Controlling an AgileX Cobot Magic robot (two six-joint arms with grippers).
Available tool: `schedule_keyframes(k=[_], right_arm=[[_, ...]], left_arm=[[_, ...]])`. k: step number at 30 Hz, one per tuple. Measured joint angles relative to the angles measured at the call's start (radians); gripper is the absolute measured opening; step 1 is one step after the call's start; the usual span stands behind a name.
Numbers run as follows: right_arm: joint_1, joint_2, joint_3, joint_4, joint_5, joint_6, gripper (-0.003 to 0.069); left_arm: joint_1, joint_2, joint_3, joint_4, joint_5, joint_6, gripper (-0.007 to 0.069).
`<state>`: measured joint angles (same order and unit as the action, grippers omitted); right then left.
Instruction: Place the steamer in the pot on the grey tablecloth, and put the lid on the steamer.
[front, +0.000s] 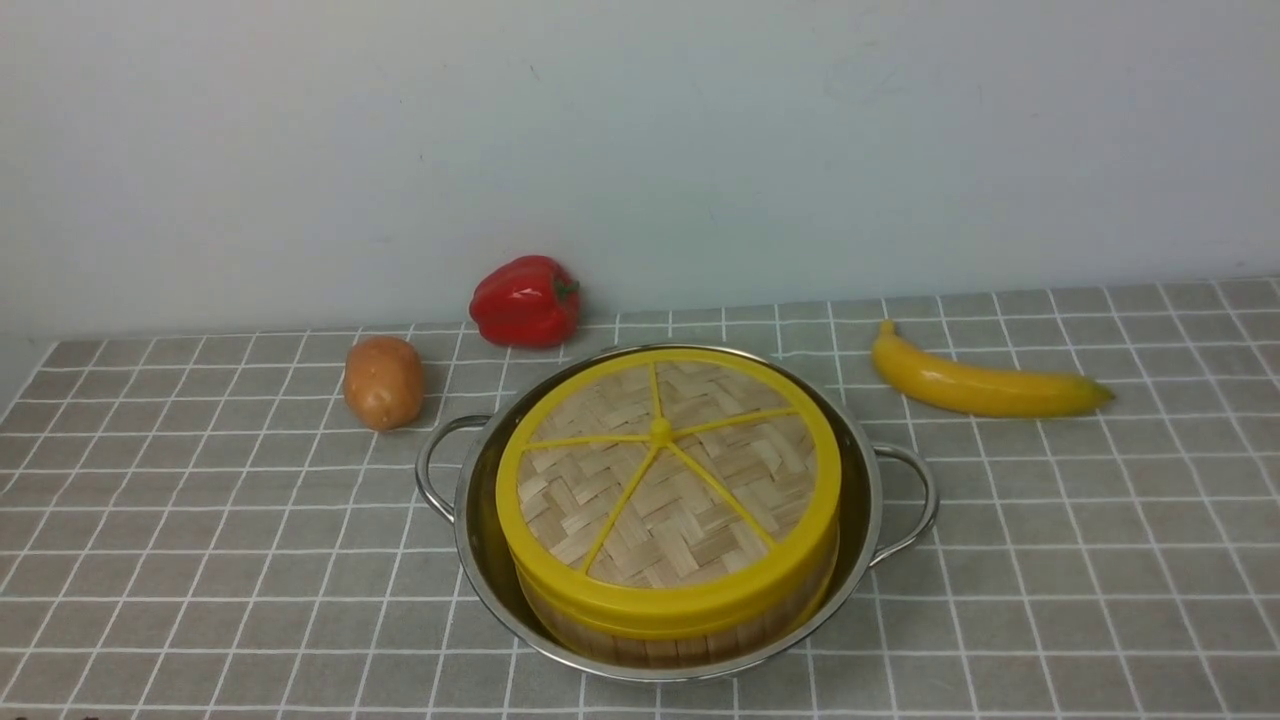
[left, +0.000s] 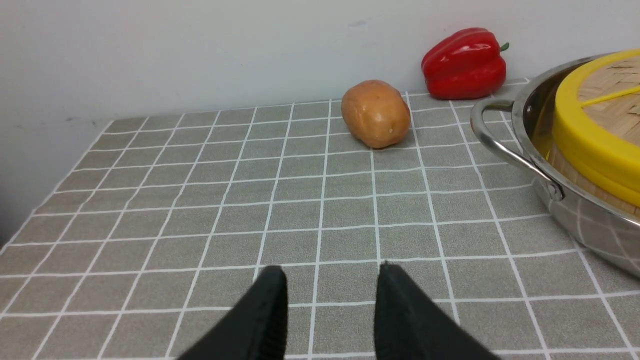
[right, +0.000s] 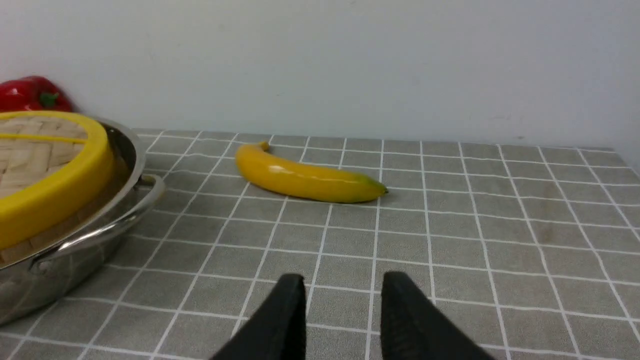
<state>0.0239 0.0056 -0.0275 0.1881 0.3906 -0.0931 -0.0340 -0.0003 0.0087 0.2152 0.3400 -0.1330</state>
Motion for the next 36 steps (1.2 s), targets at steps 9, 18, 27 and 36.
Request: schedule_keyframes(k=[9, 18, 27, 36], right_arm=[[0.014, 0.0, 0.035, -0.034, -0.02, 0.002, 0.024], [0.014, 0.0, 0.036, -0.097, -0.036, 0.14, 0.024], [0.014, 0.0, 0.036, -0.286, -0.041, 0.337, 0.024], [0.014, 0.0, 0.036, -0.236, -0.043, 0.244, 0.024]], left_arm=[[0.0, 0.0, 0.0, 0.0, 0.0, 0.0, 0.0243], [0.0, 0.0, 0.0, 0.0, 0.0, 0.0, 0.0243], [0.0, 0.0, 0.0, 0.0, 0.0, 0.0, 0.0243], [0.0, 0.0, 0.0, 0.0, 0.0, 0.0, 0.0243]])
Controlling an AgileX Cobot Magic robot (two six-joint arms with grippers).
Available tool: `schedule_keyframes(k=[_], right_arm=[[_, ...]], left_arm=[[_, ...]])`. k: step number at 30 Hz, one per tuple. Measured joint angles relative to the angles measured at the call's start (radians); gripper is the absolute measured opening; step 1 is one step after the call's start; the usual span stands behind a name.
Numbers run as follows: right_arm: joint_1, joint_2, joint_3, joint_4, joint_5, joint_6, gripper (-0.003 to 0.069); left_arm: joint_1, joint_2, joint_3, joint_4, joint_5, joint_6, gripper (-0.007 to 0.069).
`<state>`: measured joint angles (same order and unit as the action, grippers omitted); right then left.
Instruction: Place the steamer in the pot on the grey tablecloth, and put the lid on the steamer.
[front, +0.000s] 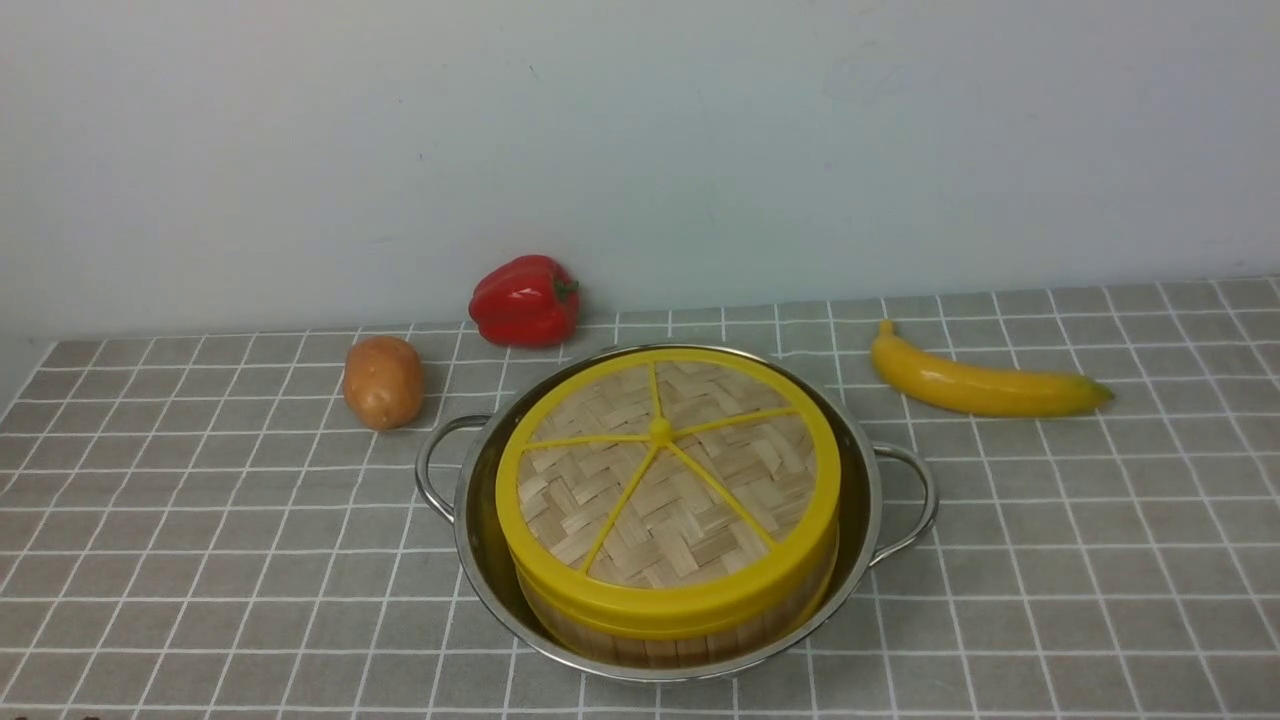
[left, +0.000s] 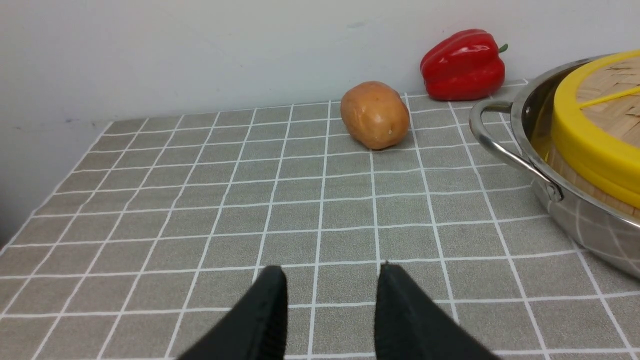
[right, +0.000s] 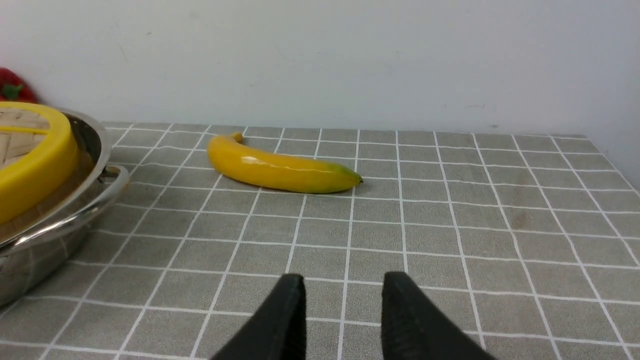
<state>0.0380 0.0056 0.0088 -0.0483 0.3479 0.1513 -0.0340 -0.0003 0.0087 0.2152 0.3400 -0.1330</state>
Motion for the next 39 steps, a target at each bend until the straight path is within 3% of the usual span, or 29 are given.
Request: schedule_keyframes(k=[8, 39], right_arm=[[0.0, 0.0, 0.0, 0.109, -0.005, -0.002, 0.024], [0.0, 0.0, 0.0, 0.12, -0.008, -0.002, 0.024]], left_arm=[[0.0, 0.0, 0.0, 0.0, 0.0, 0.0, 0.0243], [0.0, 0.0, 0.0, 0.0, -0.001, 0.0, 0.0243]])
